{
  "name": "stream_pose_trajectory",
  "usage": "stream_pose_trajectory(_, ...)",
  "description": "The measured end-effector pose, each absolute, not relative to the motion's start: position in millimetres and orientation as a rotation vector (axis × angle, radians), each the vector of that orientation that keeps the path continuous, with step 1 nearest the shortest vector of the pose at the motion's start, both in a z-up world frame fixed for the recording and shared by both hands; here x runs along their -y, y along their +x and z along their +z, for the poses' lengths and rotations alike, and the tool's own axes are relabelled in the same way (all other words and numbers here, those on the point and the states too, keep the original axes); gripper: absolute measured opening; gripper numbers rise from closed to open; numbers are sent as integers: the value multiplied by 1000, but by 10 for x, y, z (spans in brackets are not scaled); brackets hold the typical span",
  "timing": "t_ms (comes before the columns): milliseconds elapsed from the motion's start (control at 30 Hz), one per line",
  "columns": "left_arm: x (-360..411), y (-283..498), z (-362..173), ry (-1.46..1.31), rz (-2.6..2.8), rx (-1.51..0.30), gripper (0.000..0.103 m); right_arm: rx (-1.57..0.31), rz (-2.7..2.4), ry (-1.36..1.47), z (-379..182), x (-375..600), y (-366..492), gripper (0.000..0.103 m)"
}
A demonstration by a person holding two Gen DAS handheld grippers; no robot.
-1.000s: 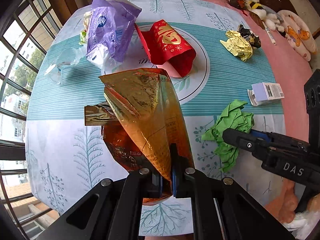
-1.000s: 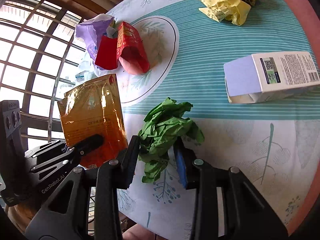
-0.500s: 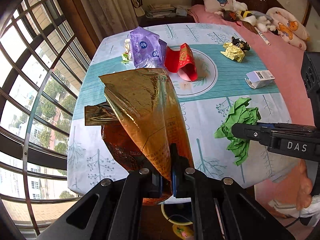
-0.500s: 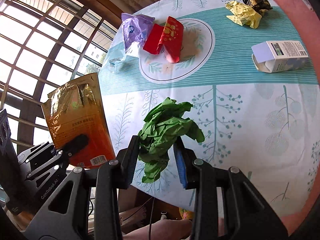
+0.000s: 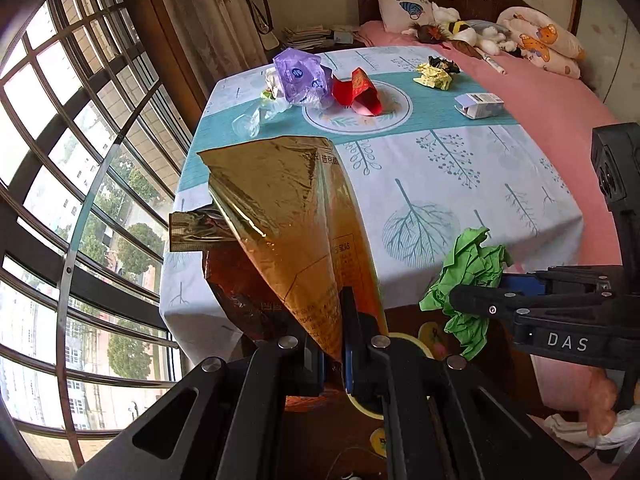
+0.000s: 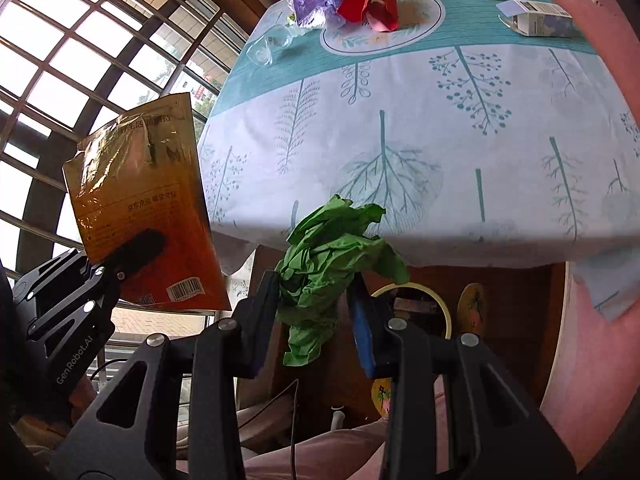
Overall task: Collect trash
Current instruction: 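Lower both tools over the bin and open them to drop the bag and wrapper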
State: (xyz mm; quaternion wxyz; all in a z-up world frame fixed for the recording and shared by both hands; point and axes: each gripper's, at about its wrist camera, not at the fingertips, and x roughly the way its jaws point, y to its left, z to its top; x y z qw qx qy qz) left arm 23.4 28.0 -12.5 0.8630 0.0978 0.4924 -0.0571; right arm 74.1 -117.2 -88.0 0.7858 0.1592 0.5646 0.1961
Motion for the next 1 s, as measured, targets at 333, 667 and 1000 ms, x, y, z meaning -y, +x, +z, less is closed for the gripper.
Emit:
stream_pose_trajectory(333, -255, -398, -739, 167, -190, -1133, 6, -1342, 369, 265, -1395, 1004, -44, 32)
stream_pose_trajectory(667, -70, -515, -1882, 131, -224, -1299, 6, -1469, 285, 261, -2421, 1113, -401, 32)
stream_pose_trajectory(1000, -34, -397, -3529, 111, -206, -1468, 6, -1560, 225, 243, -3974, 1190, -348, 33)
